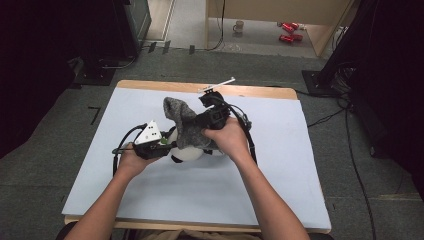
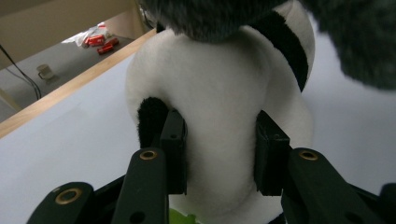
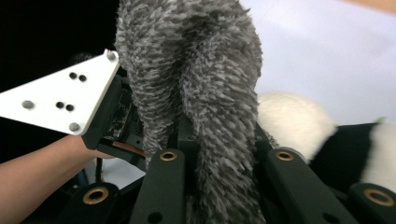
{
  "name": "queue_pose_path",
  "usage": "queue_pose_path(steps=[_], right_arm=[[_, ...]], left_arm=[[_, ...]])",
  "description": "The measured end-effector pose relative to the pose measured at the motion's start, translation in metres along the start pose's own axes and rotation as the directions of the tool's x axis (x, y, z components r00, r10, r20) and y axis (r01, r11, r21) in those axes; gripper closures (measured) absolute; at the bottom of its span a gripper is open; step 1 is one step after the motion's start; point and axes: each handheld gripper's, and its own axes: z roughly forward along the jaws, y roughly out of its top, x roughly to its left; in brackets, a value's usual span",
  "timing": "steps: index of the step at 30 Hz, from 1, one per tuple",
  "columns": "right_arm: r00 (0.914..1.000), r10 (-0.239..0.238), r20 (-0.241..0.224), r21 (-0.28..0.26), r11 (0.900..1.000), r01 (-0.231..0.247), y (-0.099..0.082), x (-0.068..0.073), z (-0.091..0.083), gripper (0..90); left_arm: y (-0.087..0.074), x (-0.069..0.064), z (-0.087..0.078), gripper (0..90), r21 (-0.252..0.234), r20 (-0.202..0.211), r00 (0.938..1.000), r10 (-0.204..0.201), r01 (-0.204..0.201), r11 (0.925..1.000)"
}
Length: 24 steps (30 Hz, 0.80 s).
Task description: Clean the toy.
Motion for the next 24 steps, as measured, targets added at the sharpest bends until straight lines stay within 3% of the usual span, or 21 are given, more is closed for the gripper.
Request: queue_pose_path(steps=[4, 8, 14, 24], right_arm=[[0.9999, 0.013, -0.002, 0.036, 0.9993, -0.013, -0.001, 0.0, 0.016, 76.5], [0.9995, 0.015, 0.028, 0.068, 0.9975, -0.016, -0.004, -0.004, 0.03, 76.5], [0.9973, 0.012, 0.073, 0.087, 0.996, -0.018, -0.008, -0.012, 0.034, 76.6], [0.9938, 0.027, 0.108, 0.115, 0.9925, -0.039, -0.016, -0.025, 0.032, 76.9]], left_arm=[[-0.002, 0.003, 0.0, 59.2, 0.003, -0.001, 0.9993, -0.038, 0.038, 0.9993], [-0.003, 0.004, 0.001, 54.0, 0.018, 0.001, 0.9974, -0.072, 0.072, 0.9973], [-0.006, 0.006, 0.002, 46.6, 0.047, 0.008, 0.9949, -0.1, 0.1, 0.9939], [-0.012, 0.011, 0.002, 32.4, 0.075, 0.015, 0.9894, -0.144, 0.143, 0.9869]])
